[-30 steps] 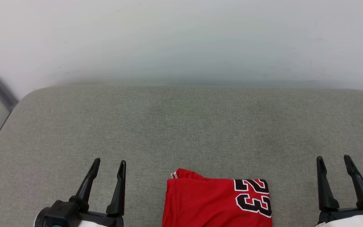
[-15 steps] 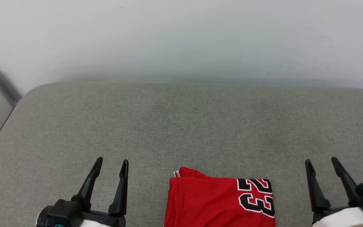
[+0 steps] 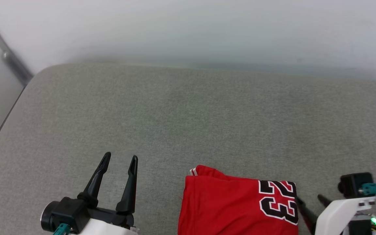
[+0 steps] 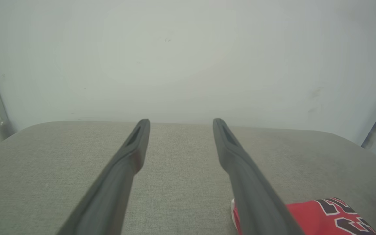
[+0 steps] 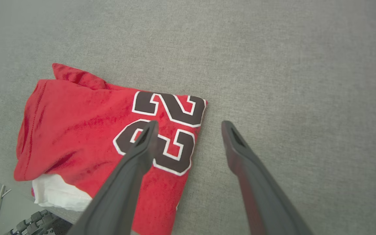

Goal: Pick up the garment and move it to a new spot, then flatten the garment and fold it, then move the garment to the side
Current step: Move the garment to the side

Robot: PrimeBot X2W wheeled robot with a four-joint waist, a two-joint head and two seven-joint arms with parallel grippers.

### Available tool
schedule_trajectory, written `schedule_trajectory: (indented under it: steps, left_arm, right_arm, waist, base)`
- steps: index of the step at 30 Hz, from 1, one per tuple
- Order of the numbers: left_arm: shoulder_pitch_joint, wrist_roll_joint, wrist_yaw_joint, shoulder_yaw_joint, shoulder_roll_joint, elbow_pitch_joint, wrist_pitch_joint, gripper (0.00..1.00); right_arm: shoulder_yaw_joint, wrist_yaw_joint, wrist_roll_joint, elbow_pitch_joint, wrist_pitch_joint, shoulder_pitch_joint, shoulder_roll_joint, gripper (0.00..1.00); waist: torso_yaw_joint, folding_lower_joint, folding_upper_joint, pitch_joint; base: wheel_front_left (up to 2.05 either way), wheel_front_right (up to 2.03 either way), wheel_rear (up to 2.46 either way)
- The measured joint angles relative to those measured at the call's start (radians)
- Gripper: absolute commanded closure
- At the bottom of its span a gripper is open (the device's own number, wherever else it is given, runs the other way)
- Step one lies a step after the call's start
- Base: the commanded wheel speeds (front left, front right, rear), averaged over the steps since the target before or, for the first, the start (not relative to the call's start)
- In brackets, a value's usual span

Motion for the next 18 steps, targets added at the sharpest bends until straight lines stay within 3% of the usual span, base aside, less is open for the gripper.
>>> schedule_trajectory:
  steps: [7, 18]
  left_arm:
    - [-0.036, -0.001, 0.000, -0.014, -0.002, 0.004, 0.000, 0.00]
    - [-0.077, -0.008, 0.000, -0.020, -0.009, 0.009, 0.000, 0.00]
  right_arm:
    - [-0.007, 0.000, -0.023, 0.081, 0.159, -0.030, 0.025, 0.00]
    - [0.011, 0.000, -0.030, 0.220, 0.204, -0.079, 0.035, 0.00]
  waist:
    - [0.046, 0.0000, 0.0000, 0.048]
    - [0.109, -0.0001, 0.0000, 0.115]
  base:
    - [0.00, 0.00, 0.00]
    - [0.00, 0.00, 0.00]
